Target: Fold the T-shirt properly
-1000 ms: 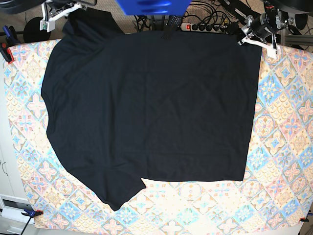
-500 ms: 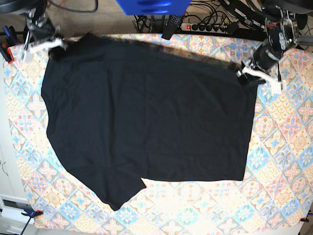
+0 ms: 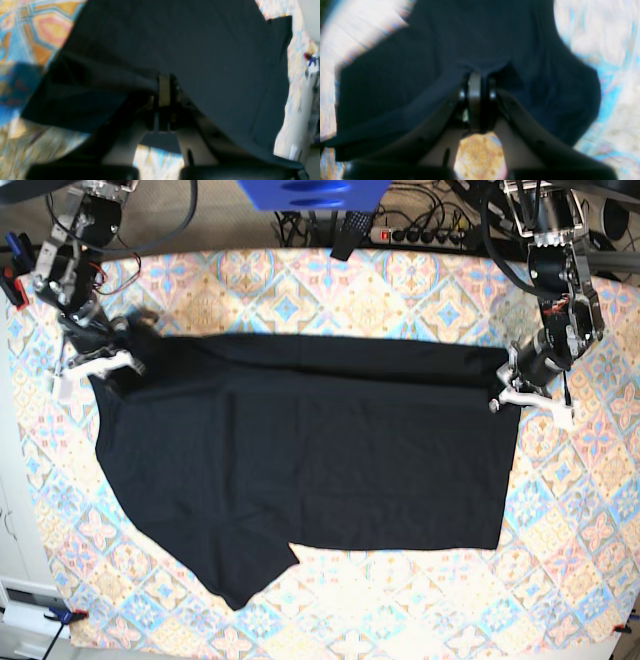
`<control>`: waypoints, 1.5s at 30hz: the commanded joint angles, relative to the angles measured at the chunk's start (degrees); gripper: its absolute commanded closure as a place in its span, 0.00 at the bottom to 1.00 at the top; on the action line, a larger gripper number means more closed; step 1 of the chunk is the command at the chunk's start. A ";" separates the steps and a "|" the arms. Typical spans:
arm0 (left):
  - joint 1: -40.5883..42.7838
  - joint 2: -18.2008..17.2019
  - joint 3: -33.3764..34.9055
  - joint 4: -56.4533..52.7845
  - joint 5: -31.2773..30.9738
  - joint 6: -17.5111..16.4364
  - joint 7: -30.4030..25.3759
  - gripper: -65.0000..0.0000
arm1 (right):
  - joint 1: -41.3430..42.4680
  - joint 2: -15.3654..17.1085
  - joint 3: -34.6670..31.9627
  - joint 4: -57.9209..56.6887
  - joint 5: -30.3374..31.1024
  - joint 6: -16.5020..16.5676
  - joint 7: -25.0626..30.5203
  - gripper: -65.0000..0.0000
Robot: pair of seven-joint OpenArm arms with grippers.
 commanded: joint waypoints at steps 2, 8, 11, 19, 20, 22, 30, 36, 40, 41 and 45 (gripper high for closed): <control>-4.06 -0.23 1.18 -3.04 -0.82 -0.38 -0.66 0.98 | 3.30 0.60 -1.07 -2.80 1.00 0.34 1.91 0.97; -10.47 1.53 2.50 -9.46 1.29 -0.38 -0.75 0.98 | 9.45 0.60 -1.34 -9.75 1.00 0.34 2.00 0.96; -11.44 2.41 2.94 -10.33 3.67 -0.38 -2.86 0.98 | 12.35 0.60 -1.34 -11.86 1.00 0.34 2.00 0.94; -11.62 2.67 3.64 -13.76 4.55 -0.38 -6.29 0.98 | 16.92 0.60 -1.43 -15.55 1.00 0.34 2.09 0.92; -11.53 2.67 3.64 -13.85 4.55 -0.38 -6.29 0.98 | 17.27 0.60 -1.43 -15.81 1.00 0.34 2.09 0.91; -11.53 2.67 3.46 -13.85 4.55 -0.38 -6.29 0.98 | 17.45 0.60 -2.57 -15.99 0.91 0.34 2.09 0.85; -11.27 2.49 3.29 -13.85 4.55 -0.29 -6.11 0.75 | 16.75 2.18 -6.70 -13.00 0.91 0.34 1.65 0.58; -7.66 2.41 3.20 -9.81 4.11 -0.29 -5.94 0.39 | 12.17 5.79 -8.11 -6.41 0.91 1.40 1.65 0.55; 0.08 2.32 1.53 2.59 3.49 -0.29 -5.94 0.36 | 5.32 6.49 -4.77 -0.87 0.91 4.12 1.65 0.55; 1.92 2.32 1.00 4.87 2.70 -0.29 -5.94 0.36 | 3.56 6.49 -4.15 0.19 0.91 4.65 1.65 0.55; 6.84 1.09 0.74 7.34 -2.22 -0.29 -4.88 0.36 | -2.24 6.49 -2.48 1.59 0.91 4.92 1.65 0.55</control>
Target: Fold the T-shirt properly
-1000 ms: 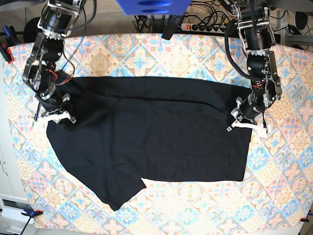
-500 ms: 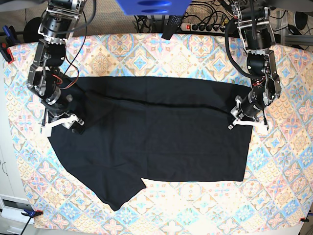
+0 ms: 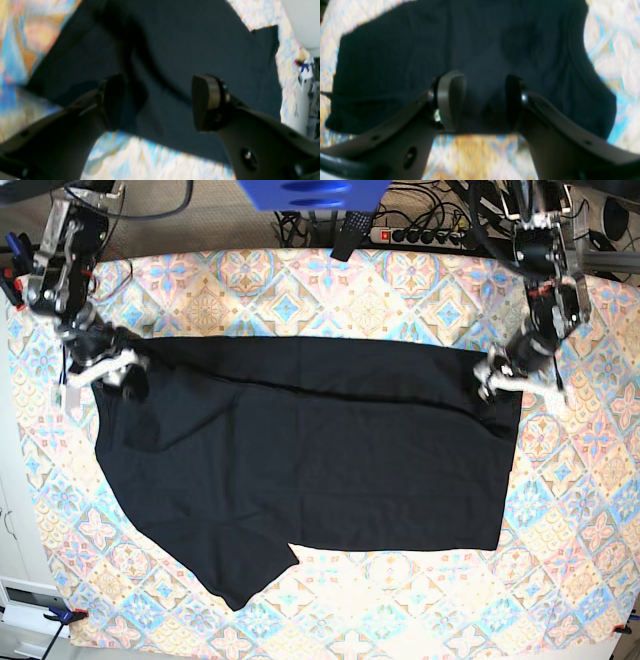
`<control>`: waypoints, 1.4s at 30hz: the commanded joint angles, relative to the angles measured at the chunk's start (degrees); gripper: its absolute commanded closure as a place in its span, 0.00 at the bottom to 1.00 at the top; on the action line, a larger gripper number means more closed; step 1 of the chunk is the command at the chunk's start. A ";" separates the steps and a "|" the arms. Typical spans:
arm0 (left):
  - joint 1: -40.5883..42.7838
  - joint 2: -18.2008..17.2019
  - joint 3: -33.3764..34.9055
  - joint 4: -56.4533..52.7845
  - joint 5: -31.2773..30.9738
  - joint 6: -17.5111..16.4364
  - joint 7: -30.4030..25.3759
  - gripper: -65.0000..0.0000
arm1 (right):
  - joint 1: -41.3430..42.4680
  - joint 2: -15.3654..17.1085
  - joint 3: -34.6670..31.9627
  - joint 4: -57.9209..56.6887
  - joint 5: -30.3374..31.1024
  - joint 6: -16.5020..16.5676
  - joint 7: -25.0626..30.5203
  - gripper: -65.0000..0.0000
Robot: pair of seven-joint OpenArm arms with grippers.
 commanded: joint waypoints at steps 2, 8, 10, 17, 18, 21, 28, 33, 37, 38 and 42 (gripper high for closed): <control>0.25 -1.16 -0.44 -0.17 -2.71 -0.47 0.48 0.36 | -1.60 0.74 0.49 1.29 0.67 0.59 1.10 0.55; 0.60 -1.08 -4.49 -6.15 -3.68 -0.47 0.74 0.37 | -4.32 0.74 0.14 1.37 0.67 0.59 1.10 0.55; 0.60 -1.08 -4.58 -7.55 -3.68 -0.47 0.83 0.37 | -4.94 0.74 0.23 1.29 0.67 0.59 1.10 0.55; 1.13 -0.46 -4.66 -9.49 -3.77 -0.47 2.50 0.37 | -5.20 0.74 0.32 0.94 0.67 0.59 1.10 0.55; 0.86 -0.37 -4.75 -10.28 -3.77 -0.47 2.50 0.37 | -5.20 0.74 0.32 0.85 0.67 0.59 1.10 0.55; -1.16 -0.29 -4.75 -12.56 -3.77 -0.47 2.50 0.37 | -5.20 0.74 0.32 0.76 0.67 0.59 1.10 0.55; -8.81 -0.11 -4.40 -21.62 -3.59 -0.47 2.42 0.37 | -5.20 0.74 0.49 0.58 0.67 0.59 1.10 0.55; -10.83 0.59 -4.31 -22.67 -3.59 -0.56 3.03 0.43 | -5.29 0.48 2.78 -4.52 0.67 0.59 1.10 0.55; -10.74 0.59 -4.31 -22.67 -3.59 -0.56 4.35 0.85 | -5.20 0.48 6.03 -9.61 0.67 0.41 1.10 0.51; -10.56 0.59 -4.31 -22.67 -3.59 -0.56 4.26 0.98 | -5.20 0.48 7.09 -10.58 0.67 0.41 1.10 0.49; -10.13 0.59 -4.49 -22.85 -3.59 -0.56 4.44 0.98 | -5.20 0.48 8.76 -13.57 0.84 0.41 1.10 0.43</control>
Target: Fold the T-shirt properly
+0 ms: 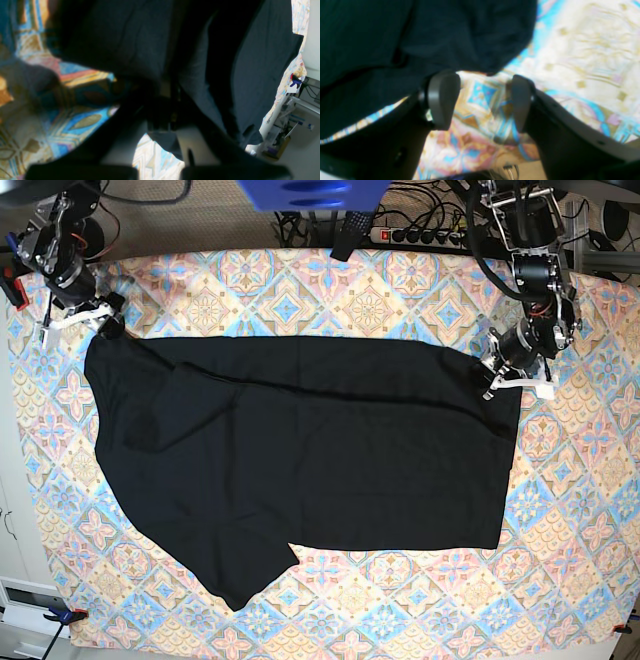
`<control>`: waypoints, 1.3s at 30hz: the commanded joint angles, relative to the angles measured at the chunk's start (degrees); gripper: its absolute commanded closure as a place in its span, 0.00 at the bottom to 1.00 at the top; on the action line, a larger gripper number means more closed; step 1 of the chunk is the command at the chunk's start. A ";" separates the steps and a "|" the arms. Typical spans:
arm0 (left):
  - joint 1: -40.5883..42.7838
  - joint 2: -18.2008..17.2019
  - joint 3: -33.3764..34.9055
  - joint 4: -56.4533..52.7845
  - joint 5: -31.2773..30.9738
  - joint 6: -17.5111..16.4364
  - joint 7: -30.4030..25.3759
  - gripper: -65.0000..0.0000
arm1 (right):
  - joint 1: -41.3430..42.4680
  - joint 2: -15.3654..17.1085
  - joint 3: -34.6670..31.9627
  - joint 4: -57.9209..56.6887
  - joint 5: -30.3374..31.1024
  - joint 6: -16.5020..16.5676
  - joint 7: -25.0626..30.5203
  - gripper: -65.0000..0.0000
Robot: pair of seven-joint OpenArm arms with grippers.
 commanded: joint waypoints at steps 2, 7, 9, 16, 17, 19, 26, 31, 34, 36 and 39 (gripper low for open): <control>0.11 -0.67 -0.25 0.63 -0.27 0.06 0.17 0.99 | 0.22 0.72 0.34 -0.84 0.67 0.37 0.45 0.43; 0.28 -0.67 -0.25 0.63 -0.27 0.06 0.17 0.99 | 4.18 0.72 0.08 -2.77 0.76 0.37 0.45 0.43; 0.28 -0.67 -0.25 0.63 -0.27 0.06 0.17 0.99 | 5.05 0.72 0.08 -3.82 0.76 0.37 0.45 0.43; 0.28 -0.67 -0.25 0.63 -0.27 0.06 0.17 0.99 | 8.75 0.72 -0.01 -7.17 0.76 0.37 -0.52 0.43; 0.28 -0.67 -0.25 0.63 -0.27 0.06 0.17 0.99 | 9.36 0.72 0.17 -9.54 0.76 0.46 -1.66 0.43; 0.28 -0.67 -0.25 0.63 -0.27 0.06 0.17 0.99 | 10.86 0.72 0.17 -13.76 0.76 0.46 -2.19 0.43; 0.37 -0.67 -0.25 0.63 -0.27 0.06 0.26 0.99 | 12.44 0.72 0.25 -18.77 0.67 0.54 -2.19 0.43; 0.37 -0.67 -0.16 0.63 -0.27 0.06 0.26 0.99 | 16.22 0.72 -0.01 -19.47 0.49 0.54 -2.19 0.44; 0.37 -0.67 -0.16 0.71 -0.36 0.06 0.35 0.99 | 16.75 0.72 -0.01 -20.44 0.49 0.54 -2.45 0.49; 0.98 -0.67 -0.16 0.80 -0.36 0.06 0.79 0.99 | 16.75 0.72 -0.01 -20.44 0.49 0.54 -2.63 0.65; 1.78 -0.85 -0.42 0.89 -0.45 -0.03 2.55 0.99 | 16.48 0.72 0.17 -19.74 0.49 0.54 -2.72 0.95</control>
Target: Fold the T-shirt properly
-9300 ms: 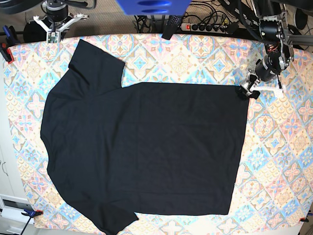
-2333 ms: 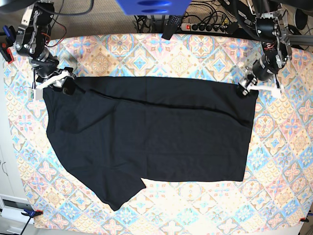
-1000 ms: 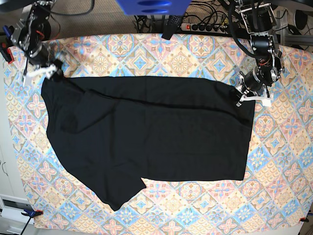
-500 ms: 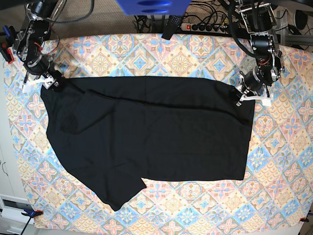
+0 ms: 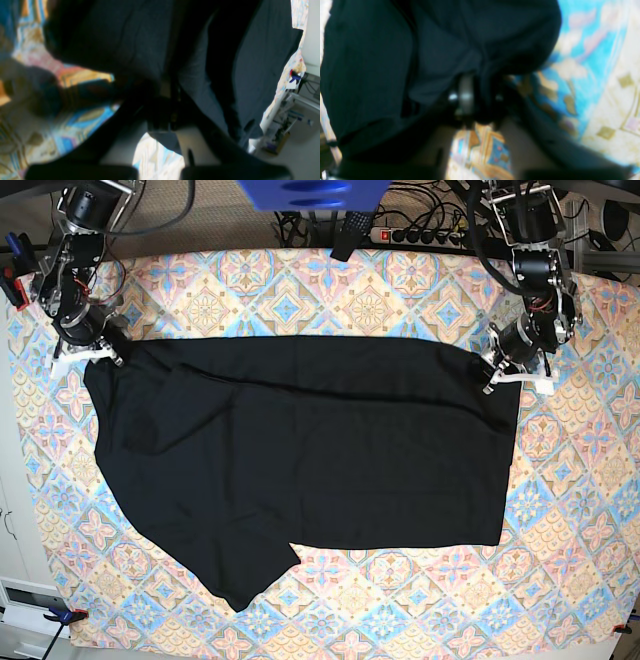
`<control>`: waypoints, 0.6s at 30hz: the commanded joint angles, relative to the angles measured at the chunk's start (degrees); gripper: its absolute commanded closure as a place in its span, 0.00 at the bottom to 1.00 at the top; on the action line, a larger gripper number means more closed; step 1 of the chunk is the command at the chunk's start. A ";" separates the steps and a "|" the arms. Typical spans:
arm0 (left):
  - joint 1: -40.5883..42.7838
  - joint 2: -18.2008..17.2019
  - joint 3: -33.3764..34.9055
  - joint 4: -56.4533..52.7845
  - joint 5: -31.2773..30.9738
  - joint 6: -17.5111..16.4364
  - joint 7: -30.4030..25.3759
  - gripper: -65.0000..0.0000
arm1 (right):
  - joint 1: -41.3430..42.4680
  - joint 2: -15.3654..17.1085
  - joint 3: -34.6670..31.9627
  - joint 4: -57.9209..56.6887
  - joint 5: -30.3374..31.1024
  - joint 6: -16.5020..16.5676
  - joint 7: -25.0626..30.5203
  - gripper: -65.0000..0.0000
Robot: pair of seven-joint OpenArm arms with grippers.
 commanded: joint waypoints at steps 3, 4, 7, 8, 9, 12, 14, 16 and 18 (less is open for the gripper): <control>2.22 -1.09 -0.09 1.40 0.49 0.30 1.65 1.00 | -0.59 0.44 0.21 1.95 -0.44 -0.05 -1.54 1.00; 3.54 -1.79 -0.09 2.71 0.49 0.21 1.65 1.00 | -2.35 0.61 0.65 2.30 -0.44 -0.05 -1.45 1.00; 8.03 -2.59 -0.01 8.25 0.49 0.21 1.65 1.00 | -6.74 0.61 3.46 4.68 -0.44 0.13 -1.45 1.00; 9.52 -2.67 -0.01 10.10 0.49 0.21 1.65 1.00 | -7.98 0.61 4.17 5.64 -0.44 0.92 -1.45 1.00; 10.75 -2.67 -0.01 11.59 0.49 0.21 1.65 1.00 | -9.29 0.61 4.69 6.26 -0.44 1.89 -1.54 1.00; 14.71 -2.85 -0.09 15.29 0.49 0.21 1.65 1.00 | -13.69 0.61 4.96 7.93 -0.44 3.29 -1.54 1.00; 17.61 -3.99 -0.09 17.40 0.49 0.21 1.65 1.00 | -16.41 0.61 4.96 9.34 -0.44 3.38 -1.54 1.00; 19.98 -4.34 -0.09 18.71 0.49 0.21 1.65 1.00 | -19.05 0.61 4.96 10.83 -0.44 3.38 -1.54 1.00; 21.30 -4.43 -0.18 18.89 0.40 0.21 1.48 1.00 | -20.72 0.61 4.87 11.89 -0.44 3.38 -1.54 1.00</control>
